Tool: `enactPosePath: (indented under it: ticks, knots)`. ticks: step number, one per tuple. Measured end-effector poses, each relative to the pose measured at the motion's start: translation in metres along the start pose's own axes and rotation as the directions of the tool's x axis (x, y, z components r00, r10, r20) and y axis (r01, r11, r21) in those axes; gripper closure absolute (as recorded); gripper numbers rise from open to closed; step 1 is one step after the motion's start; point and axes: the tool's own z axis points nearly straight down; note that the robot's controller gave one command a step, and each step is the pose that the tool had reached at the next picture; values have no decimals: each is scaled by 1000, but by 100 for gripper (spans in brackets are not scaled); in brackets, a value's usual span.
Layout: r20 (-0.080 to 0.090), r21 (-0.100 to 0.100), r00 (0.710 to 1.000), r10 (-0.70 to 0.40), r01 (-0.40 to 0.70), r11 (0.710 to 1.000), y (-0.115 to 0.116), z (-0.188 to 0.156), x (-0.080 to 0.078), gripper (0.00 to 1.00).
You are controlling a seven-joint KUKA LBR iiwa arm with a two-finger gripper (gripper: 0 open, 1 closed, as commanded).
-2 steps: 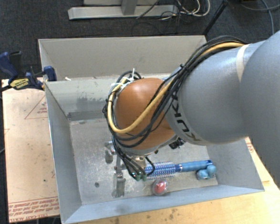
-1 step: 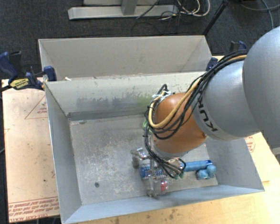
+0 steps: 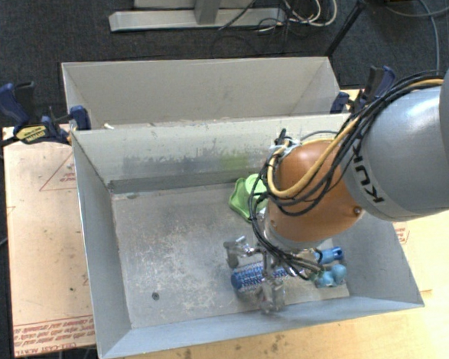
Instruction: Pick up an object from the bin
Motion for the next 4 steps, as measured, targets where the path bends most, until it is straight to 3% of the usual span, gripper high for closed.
enactPosePath:
  ticks: [1,2,3,4]
  knots:
    - [0,-1,1000,19,-19,1000,3,-12,2,0]
    - [12,4,978,-207,207,978,4,29,0,0]
    - [8,2,953,-304,304,953,-1,29,-1,0]
    - [0,-2,953,-303,303,953,0,30,1,100]
